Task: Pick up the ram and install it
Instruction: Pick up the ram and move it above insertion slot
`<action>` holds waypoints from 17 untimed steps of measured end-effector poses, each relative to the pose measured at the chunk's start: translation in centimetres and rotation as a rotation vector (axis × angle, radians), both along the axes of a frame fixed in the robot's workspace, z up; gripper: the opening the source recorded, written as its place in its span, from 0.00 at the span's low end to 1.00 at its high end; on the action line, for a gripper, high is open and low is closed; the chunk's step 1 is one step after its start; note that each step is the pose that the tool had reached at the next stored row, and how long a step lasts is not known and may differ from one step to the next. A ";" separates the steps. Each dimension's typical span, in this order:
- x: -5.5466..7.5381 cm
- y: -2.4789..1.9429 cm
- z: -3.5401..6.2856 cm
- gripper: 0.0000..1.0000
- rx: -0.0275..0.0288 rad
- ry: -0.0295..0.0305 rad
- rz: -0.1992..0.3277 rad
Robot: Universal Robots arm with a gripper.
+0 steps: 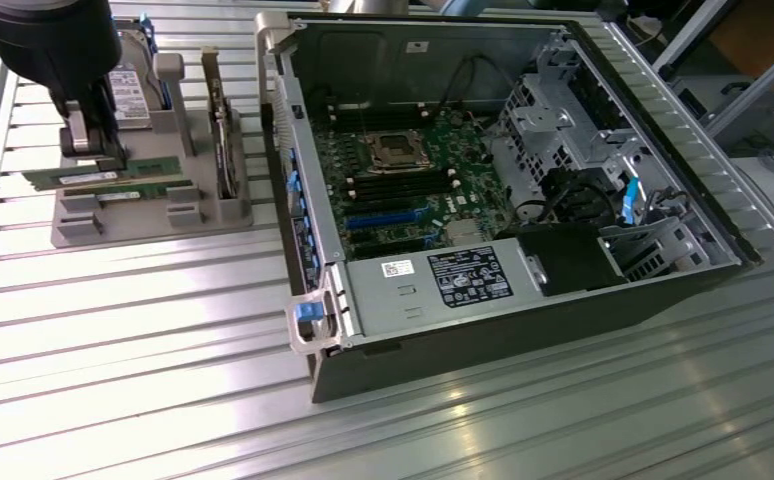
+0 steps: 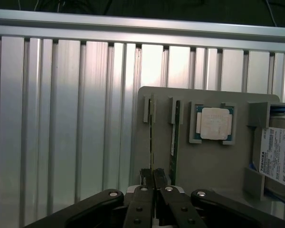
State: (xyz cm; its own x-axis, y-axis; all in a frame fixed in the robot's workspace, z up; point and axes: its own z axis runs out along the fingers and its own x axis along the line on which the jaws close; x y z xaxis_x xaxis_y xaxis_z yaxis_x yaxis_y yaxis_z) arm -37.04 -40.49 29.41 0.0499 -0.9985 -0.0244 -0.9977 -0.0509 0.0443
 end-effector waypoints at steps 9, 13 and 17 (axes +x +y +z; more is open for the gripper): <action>0.0 0.00 0.54 0.12 0.0000 0.0000 0.000; 0.0 0.00 0.73 0.12 0.0000 0.0001 0.000; 0.0 0.00 1.00 0.12 0.0000 0.0000 0.000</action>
